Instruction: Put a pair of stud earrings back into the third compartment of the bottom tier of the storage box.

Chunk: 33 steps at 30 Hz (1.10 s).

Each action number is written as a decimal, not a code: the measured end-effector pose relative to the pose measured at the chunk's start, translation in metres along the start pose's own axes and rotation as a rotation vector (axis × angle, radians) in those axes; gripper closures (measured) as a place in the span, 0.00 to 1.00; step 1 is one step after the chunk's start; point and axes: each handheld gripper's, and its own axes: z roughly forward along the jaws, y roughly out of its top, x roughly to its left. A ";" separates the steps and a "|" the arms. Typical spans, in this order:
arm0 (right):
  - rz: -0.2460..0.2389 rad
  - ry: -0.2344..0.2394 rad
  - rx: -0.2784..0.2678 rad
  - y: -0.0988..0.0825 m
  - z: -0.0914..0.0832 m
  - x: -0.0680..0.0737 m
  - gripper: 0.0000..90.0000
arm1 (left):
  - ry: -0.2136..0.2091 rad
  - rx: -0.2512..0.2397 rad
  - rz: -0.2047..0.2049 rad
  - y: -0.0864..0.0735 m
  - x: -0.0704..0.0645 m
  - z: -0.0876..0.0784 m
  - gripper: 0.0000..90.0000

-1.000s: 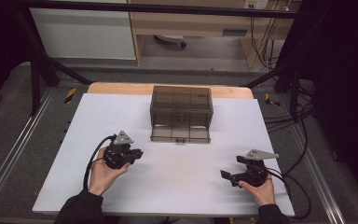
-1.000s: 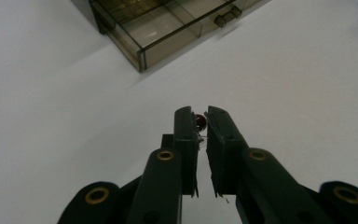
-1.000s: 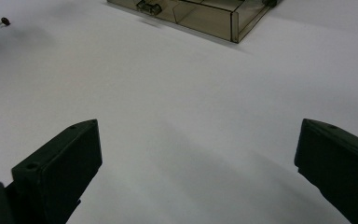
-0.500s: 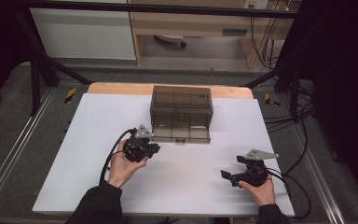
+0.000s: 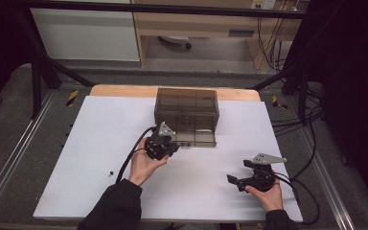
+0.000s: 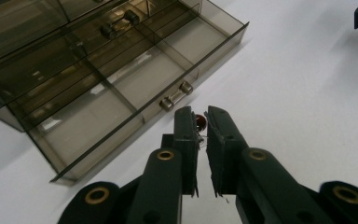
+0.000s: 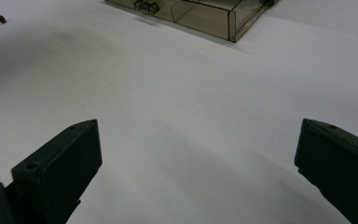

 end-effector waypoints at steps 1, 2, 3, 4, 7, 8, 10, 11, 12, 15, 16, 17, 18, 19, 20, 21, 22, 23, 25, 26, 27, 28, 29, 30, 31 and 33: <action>0.000 0.000 0.000 0.000 0.000 0.000 0.01 | -0.001 -0.002 0.000 0.001 0.000 0.002 0.91; -0.001 0.000 0.001 0.000 0.000 0.000 0.01 | -0.001 0.001 0.004 0.004 -0.001 0.004 0.91; 0.002 0.001 0.002 0.000 0.000 0.000 0.01 | 0.001 0.001 0.006 0.006 -0.002 0.006 0.91; 0.002 0.001 0.002 0.000 0.000 0.000 0.01 | 0.002 0.000 0.007 0.008 -0.002 0.008 0.91; 0.000 0.001 0.001 0.000 0.000 0.000 0.01 | 0.004 0.002 0.016 0.014 -0.004 0.014 0.91; -0.001 0.000 0.002 0.000 0.000 0.000 0.01 | 0.003 0.003 0.017 0.015 -0.004 0.015 0.91; -0.001 -0.001 0.002 0.000 0.000 0.000 0.01 | 0.003 0.000 0.017 0.018 -0.004 0.020 0.91; -0.001 -0.001 0.002 0.000 0.000 0.000 0.01 | 0.003 0.001 0.013 0.019 -0.005 0.022 0.91; -0.002 -0.002 0.002 0.000 0.000 0.000 0.01 | 0.003 0.002 0.012 0.020 -0.005 0.024 0.91; -0.001 -0.002 0.004 0.000 0.000 0.000 0.01 | 0.005 0.001 0.013 0.025 -0.005 0.031 0.91; -0.001 -0.002 0.004 0.000 0.000 0.000 0.01 | 0.004 0.001 0.014 0.026 -0.005 0.033 0.91; -0.002 -0.004 0.004 0.000 0.000 0.000 0.01 | 0.003 -0.002 0.014 0.028 -0.006 0.035 0.91; -0.002 -0.004 0.004 0.000 0.000 0.000 0.01 | 0.004 -0.005 0.013 0.029 -0.006 0.036 0.91; -0.002 -0.004 0.004 0.000 0.000 0.000 0.01 | 0.003 -0.007 0.013 0.031 -0.006 0.039 0.91; -0.002 -0.004 0.005 0.000 0.000 0.000 0.01 | 0.002 -0.011 0.010 0.032 -0.006 0.040 0.91; -0.002 -0.004 0.005 0.000 0.000 0.000 0.01 | 0.001 -0.009 0.009 0.034 -0.006 0.044 0.91; -0.002 -0.004 0.005 0.000 0.000 0.000 0.01 | 0.001 -0.009 0.009 0.034 -0.006 0.044 0.91; -0.003 -0.004 0.004 0.000 0.000 0.000 0.01 | 0.001 -0.012 0.008 0.035 -0.006 0.047 0.91; 0.000 -0.002 0.004 0.000 0.000 0.000 0.01 | 0.004 -0.005 0.014 0.037 -0.006 0.051 0.91; -0.002 -0.002 0.006 0.000 0.000 0.000 0.01 | 0.004 -0.005 0.014 0.038 -0.006 0.054 0.91; -0.002 -0.003 0.006 0.000 0.000 0.000 0.01 | 0.005 -0.004 0.017 0.040 -0.006 0.055 0.91; -0.001 -0.004 0.005 0.000 0.000 0.000 0.01 | 0.006 -0.007 0.015 0.041 -0.007 0.057 0.91; -0.002 -0.004 0.005 0.000 0.000 0.000 0.01 | 0.010 -0.006 0.015 0.043 -0.006 0.059 0.91; -0.004 -0.005 0.003 0.000 0.000 0.000 0.01 | 0.010 -0.005 0.017 0.044 -0.006 0.060 0.91; -0.002 -0.005 0.003 0.000 0.000 0.000 0.01 | 0.011 -0.013 0.014 0.046 -0.006 0.062 0.91; -0.002 -0.005 0.004 0.000 0.000 0.000 0.01 | 0.001 -0.021 0.004 0.048 -0.005 0.065 0.91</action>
